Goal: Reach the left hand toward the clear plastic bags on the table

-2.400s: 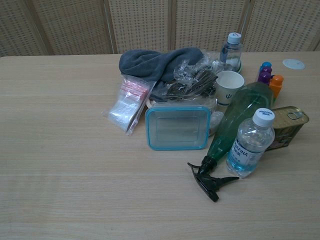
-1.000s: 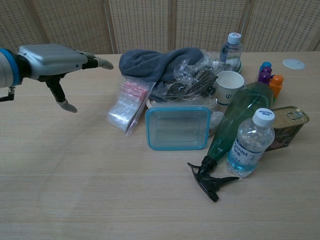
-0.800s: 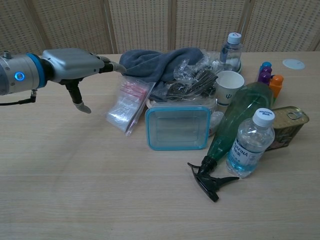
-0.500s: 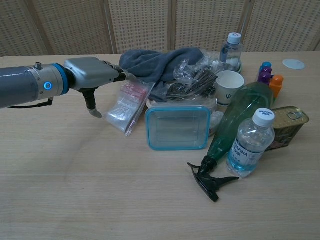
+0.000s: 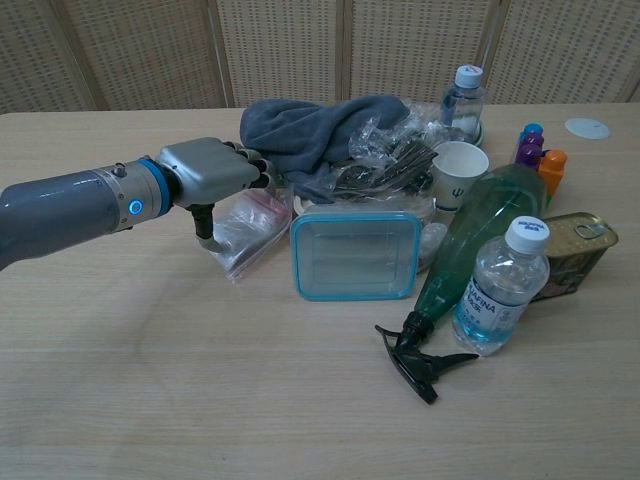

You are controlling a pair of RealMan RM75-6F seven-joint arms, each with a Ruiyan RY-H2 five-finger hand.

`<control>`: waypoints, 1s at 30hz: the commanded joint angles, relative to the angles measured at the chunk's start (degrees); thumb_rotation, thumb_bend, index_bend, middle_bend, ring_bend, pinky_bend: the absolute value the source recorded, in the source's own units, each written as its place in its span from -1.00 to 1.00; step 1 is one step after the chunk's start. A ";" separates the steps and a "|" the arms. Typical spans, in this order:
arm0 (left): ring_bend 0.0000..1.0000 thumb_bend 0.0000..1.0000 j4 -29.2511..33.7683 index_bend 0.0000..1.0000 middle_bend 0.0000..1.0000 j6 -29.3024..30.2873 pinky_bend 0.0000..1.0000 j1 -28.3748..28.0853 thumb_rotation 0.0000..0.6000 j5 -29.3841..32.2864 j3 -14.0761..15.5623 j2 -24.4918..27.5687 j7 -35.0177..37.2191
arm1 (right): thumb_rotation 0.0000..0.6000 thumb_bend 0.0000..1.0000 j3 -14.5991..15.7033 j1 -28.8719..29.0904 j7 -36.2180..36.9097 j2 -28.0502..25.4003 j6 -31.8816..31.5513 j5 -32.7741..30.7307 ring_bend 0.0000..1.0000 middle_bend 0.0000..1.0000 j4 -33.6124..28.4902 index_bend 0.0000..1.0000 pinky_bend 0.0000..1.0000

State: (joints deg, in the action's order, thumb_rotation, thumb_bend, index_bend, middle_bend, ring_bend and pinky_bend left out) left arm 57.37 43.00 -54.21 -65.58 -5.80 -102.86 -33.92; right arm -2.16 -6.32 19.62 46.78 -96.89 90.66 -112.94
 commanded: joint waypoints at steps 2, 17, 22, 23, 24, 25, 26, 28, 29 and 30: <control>-0.12 -1.00 -3.06 0.40 0.21 3.83 0.08 0.64 1.00 -3.59 0.84 -2.36 1.44 | 0.69 -1.00 -0.01 -0.09 0.25 -0.11 -0.11 -0.02 -1.00 -1.00 0.03 -1.00 -1.00; 0.32 -1.00 4.49 0.83 0.66 10.16 0.45 2.29 1.00 -8.36 -0.23 4.06 2.89 | 0.70 -1.00 0.07 -0.26 0.58 -0.36 -0.24 0.15 -1.00 -1.00 -0.07 -1.00 -1.00; 0.32 -1.00 17.49 0.83 0.66 13.89 0.45 2.46 1.00 -9.41 -3.55 14.39 1.89 | 0.70 -1.00 0.10 -0.36 0.24 -0.33 -0.47 0.43 -1.00 -1.00 -0.22 -1.00 -1.00; 0.31 -1.00 19.84 0.82 0.66 14.39 0.45 2.29 1.00 -9.38 -4.50 16.44 1.35 | 0.70 -1.00 0.11 -0.38 0.16 -0.31 -0.49 0.47 -1.00 -1.00 -0.27 -1.00 -1.00; 0.31 -1.00 22.78 0.82 0.65 14.88 0.45 1.94 1.00 -9.19 -5.90 19.17 0.45 | 0.70 -1.00 0.14 -0.40 0.06 -0.30 -0.53 0.55 -1.00 -1.00 -0.34 -1.00 -1.00; 0.31 -1.00 24.81 0.82 0.65 15.16 0.45 1.58 1.00 -8.96 -7.03 21.20 -0.48 | 0.70 -1.00 0.17 -0.42 -0.01 -0.29 -0.55 0.63 -1.00 -1.00 -0.40 -1.00 -1.00; 0.31 -1.00 26.60 0.82 0.64 15.36 0.45 1.15 1.00 -8.74 -8.16 23.19 -1.60 | 0.70 -1.00 0.19 -0.43 -0.11 -0.28 -0.57 0.71 -1.00 -1.00 -0.46 -1.00 -1.00; 0.31 -1.00 30.20 0.82 0.64 15.54 0.45 0.10 1.00 -7.57 -11.00 27.50 -3.96 | 0.69 -1.00 0.29 -0.49 -0.34 -0.28 -0.65 0.98 -1.00 -1.00 -0.65 -1.00 -1.00; 0.31 -1.00 31.65 0.82 0.64 15.47 0.45 -0.32 1.00 -6.74 -12.22 29.20 -4.78 | 0.70 -1.00 0.33 -0.54 -0.47 -0.29 -0.73 1.12 -1.00 -1.00 -0.72 -1.00 -1.00; 0.31 -1.00 33.41 0.82 0.64 15.30 0.45 -0.88 1.00 -5.61 -13.75 31.38 -5.79 | 0.69 -1.00 0.38 -0.61 -0.67 -0.28 -0.86 1.30 -1.00 -1.00 -0.82 -1.00 -1.00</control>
State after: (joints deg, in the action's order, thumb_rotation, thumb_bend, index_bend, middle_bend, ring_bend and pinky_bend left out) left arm 85.29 57.32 -53.41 -73.33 -14.86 -77.43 -36.12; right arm -1.81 -6.89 19.00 46.50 -97.70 91.92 -113.72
